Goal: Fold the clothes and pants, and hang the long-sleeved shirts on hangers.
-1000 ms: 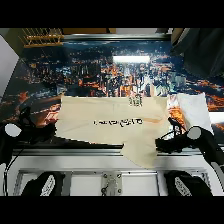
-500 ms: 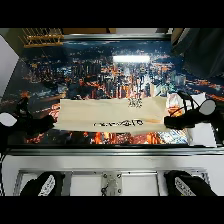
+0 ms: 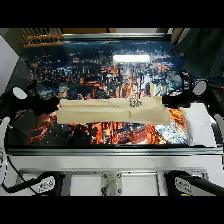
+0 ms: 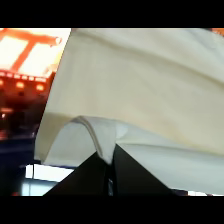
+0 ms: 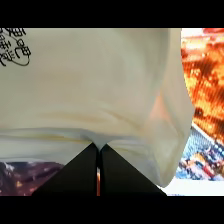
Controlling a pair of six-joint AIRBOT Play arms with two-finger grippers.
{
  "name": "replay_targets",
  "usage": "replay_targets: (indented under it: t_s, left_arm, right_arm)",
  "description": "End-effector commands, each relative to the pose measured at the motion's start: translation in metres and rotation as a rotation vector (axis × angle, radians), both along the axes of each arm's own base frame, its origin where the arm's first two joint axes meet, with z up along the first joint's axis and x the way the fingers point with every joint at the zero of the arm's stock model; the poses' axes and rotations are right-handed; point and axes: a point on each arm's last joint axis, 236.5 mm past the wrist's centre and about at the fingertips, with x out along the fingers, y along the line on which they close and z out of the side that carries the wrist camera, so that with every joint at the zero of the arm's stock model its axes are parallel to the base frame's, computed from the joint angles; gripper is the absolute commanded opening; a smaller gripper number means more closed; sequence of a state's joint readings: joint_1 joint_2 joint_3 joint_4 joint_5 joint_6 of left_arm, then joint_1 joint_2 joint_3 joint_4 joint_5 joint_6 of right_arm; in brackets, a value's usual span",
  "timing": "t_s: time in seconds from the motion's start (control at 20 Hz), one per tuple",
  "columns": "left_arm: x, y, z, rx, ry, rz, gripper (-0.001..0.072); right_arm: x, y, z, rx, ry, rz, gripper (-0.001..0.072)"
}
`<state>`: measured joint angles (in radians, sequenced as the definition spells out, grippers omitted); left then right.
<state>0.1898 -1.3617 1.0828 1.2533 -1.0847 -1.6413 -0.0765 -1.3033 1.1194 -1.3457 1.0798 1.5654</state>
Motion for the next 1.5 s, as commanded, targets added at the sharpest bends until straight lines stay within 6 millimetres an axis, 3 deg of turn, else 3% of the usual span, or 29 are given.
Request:
replay_targets:
  t_s: [0.0, 0.15, 0.25, 0.3, 0.35, 0.4, 0.5, 0.65, 0.7, 0.8, 0.9, 1.0, 1.2, 1.45]
  left_arm:
    - [0.034, 0.0, -0.019, -0.006, 0.013, 0.015, 0.0005]
    - [0.05, -0.001, -0.032, -0.025, 0.034, 0.016, 0.0005]
    - [0.065, -0.014, -0.034, -0.096, 0.022, 0.037, 0.0008]
    - [0.073, -0.018, -0.032, -0.121, 0.001, 0.044, 0.0177]
    - [0.082, -0.024, -0.028, -0.153, -0.019, 0.053, 0.0458]
    - [0.089, -0.028, -0.021, -0.166, -0.042, 0.056, 0.0505]
    - [0.1, -0.026, 0.001, -0.156, -0.092, 0.035, 0.0506]
    - [0.097, -0.029, 0.043, -0.142, -0.153, -0.011, 0.0503]
    - [0.091, -0.036, 0.053, -0.14, -0.156, -0.043, 0.0424]
    - [0.079, -0.053, 0.067, -0.13, -0.174, -0.12, 0.0]
    - [0.067, -0.076, 0.069, -0.134, -0.186, -0.158, 0.0005]
    - [0.051, -0.102, 0.064, -0.14, -0.173, -0.205, 0.0005]
    - [0.028, -0.149, 0.046, -0.154, -0.135, -0.282, 0.0005]
    - [0.031, -0.184, 0.05, -0.161, -0.19, -0.312, 0.0005]
  right_arm:
    - [0.036, 0.002, -0.006, 0.029, -0.092, -0.046, 0.0008]
    - [0.056, 0.007, -0.015, 0.075, -0.138, -0.087, 0.001]
    - [0.064, 0.013, -0.022, 0.116, -0.147, -0.116, 0.0034]
    - [0.067, 0.016, -0.025, 0.14, -0.146, -0.13, 0.0213]
    - [0.071, 0.02, -0.027, 0.169, -0.148, -0.147, 0.051]
    - [0.073, 0.023, -0.025, 0.189, -0.154, -0.152, 0.0662]
    - [0.078, 0.02, -0.011, 0.211, -0.186, -0.154, 0.0659]
    - [0.06, -0.015, 0.004, 0.183, -0.158, -0.093, 0.0659]
    - [0.047, -0.03, -0.001, 0.183, -0.114, -0.083, 0.0659]
    - [0.022, -0.064, -0.019, 0.199, -0.022, -0.09, 0.0659]
    - [0.006, -0.096, -0.042, 0.231, 0.048, -0.154, 0.066]
    - [0.0, -0.109, -0.066, 0.295, 0.089, -0.191, 0.066]
    - [0.007, -0.082, -0.094, 0.468, 0.119, -0.171, 0.0656]
    - [0.017, -0.034, -0.102, 0.533, 0.142, -0.097, 0.0656]
